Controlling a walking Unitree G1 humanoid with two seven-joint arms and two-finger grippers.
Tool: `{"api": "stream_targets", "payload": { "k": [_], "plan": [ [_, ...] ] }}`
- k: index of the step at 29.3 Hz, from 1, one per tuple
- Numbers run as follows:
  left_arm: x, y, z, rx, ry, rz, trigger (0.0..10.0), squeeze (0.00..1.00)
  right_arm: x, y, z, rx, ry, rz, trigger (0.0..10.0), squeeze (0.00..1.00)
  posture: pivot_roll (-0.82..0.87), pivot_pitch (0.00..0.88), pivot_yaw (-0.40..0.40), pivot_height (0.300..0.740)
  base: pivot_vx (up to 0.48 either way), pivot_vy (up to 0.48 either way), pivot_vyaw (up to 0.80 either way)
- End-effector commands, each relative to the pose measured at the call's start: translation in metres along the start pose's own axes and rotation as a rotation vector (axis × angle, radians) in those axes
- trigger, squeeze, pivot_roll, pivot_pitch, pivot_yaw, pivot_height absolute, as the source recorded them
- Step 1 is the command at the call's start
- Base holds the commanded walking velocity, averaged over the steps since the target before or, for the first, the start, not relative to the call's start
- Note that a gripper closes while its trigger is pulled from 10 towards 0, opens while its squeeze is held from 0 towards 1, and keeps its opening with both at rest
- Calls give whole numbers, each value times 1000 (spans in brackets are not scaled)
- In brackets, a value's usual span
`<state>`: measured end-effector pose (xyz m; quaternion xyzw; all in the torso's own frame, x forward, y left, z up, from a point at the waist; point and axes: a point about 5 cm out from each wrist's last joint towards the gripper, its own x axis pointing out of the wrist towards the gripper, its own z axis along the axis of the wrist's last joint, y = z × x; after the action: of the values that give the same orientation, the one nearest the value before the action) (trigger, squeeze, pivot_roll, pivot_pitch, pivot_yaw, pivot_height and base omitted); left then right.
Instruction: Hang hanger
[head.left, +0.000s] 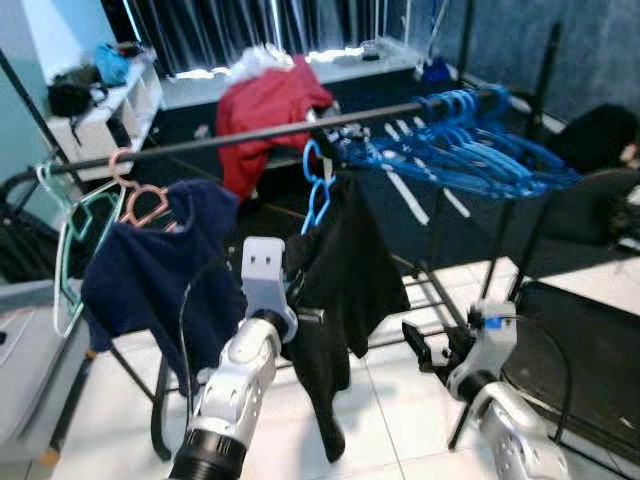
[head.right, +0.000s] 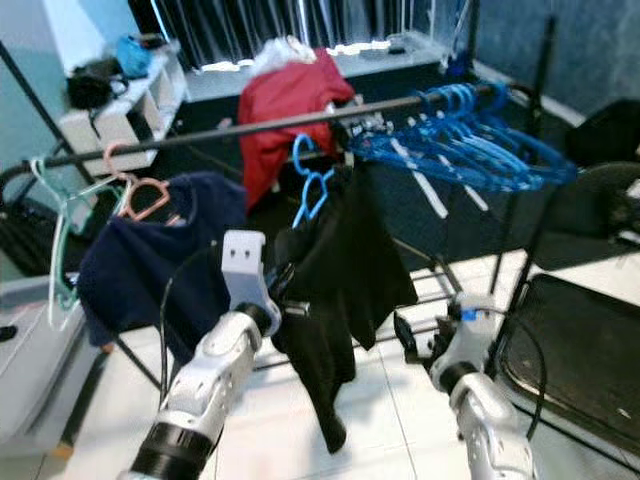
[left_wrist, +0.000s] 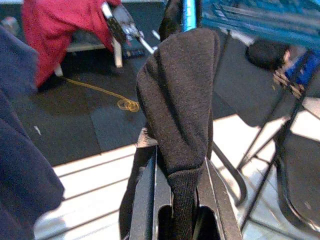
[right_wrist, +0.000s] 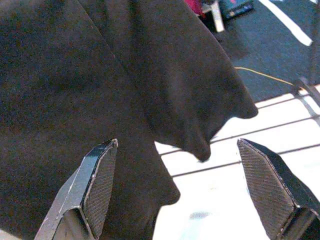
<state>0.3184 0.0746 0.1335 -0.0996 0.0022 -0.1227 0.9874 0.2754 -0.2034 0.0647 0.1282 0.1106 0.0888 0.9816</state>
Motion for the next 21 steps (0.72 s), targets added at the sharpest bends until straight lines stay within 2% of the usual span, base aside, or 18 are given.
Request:
{"api": "stream_targets", "payload": {
  "k": [1, 7, 13, 15, 18, 21],
  "plan": [
    [1, 8, 9, 16, -50, 36, 10000, 0, 1, 4, -4, 10, 9, 10, 10000, 0, -172, 0, 105, 731, 480, 0, 0],
    [3, 10, 13, 21, -70, 53, 10000, 0, 1, 5, -5, 10, 10, 12, 10000, 0, -171, 0, 104, 731, 480, 0, 0],
    [3, 17, 13, 11, -75, 116, 10000, 0, 1, 5, -5, 11, 13, 15, 10000, 0, -171, 0, 104, 731, 409, 0, 0],
    [-1, 28, 9, -18, -65, 202, 10000, 0, 1, 5, -5, 10, 14, 14, 10000, 0, -175, 0, 103, 731, 0, 0, 0],
    [-1, 28, 9, -18, -65, 202, 10000, 0, 1, 5, -5, 10, 14, 14, 10000, 0, -175, 0, 103, 731, 0, 0, 0],
    [-20, 53, -12, 50, 16, 309, 10000, 0, -1, 3, -5, 7, 18, 12, 10000, 0, -174, 0, 100, 731, 0, 0, 0]
  ]
}}
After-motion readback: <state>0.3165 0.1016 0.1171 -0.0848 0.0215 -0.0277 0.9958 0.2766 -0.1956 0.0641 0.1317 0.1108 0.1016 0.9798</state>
